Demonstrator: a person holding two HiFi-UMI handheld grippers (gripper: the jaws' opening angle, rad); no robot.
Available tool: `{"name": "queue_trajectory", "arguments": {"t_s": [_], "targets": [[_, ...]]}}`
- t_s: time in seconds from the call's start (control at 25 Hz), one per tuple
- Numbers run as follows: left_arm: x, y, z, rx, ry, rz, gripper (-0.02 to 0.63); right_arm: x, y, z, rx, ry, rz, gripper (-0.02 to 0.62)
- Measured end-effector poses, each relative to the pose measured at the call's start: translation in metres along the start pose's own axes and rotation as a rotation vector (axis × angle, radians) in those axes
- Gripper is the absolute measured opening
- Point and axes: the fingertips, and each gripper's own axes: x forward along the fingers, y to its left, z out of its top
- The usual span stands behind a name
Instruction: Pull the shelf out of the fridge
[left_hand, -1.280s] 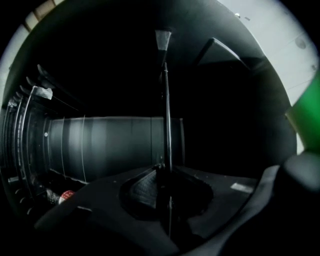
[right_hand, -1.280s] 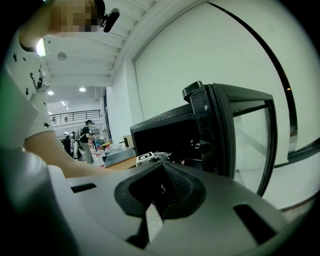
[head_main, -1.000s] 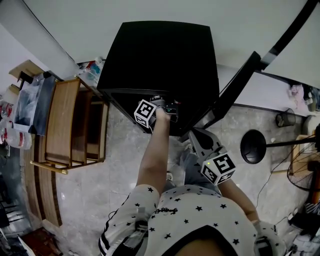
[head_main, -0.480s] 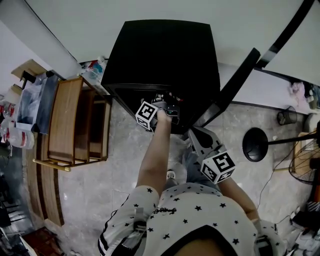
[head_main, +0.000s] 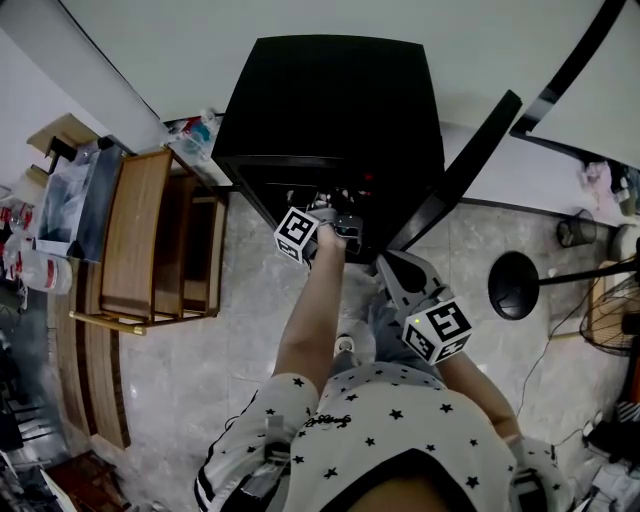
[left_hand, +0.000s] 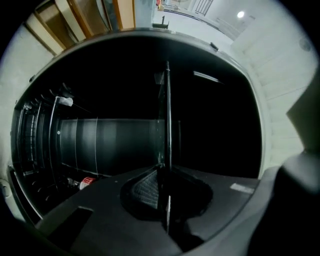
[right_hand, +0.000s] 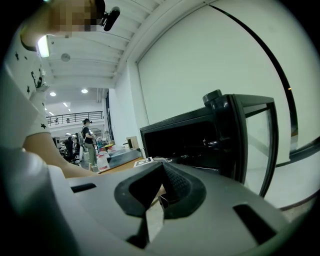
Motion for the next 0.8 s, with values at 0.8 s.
{"name": "queue_trajectory", "arguments": {"t_s": [0.8], "targets": [[-0.049,-0.008,-0.004,-0.007,0.005,-0.006,0.029,-0.018,0.028,-0.001,-0.006,-0.020,-0.003,-0.006]]}}
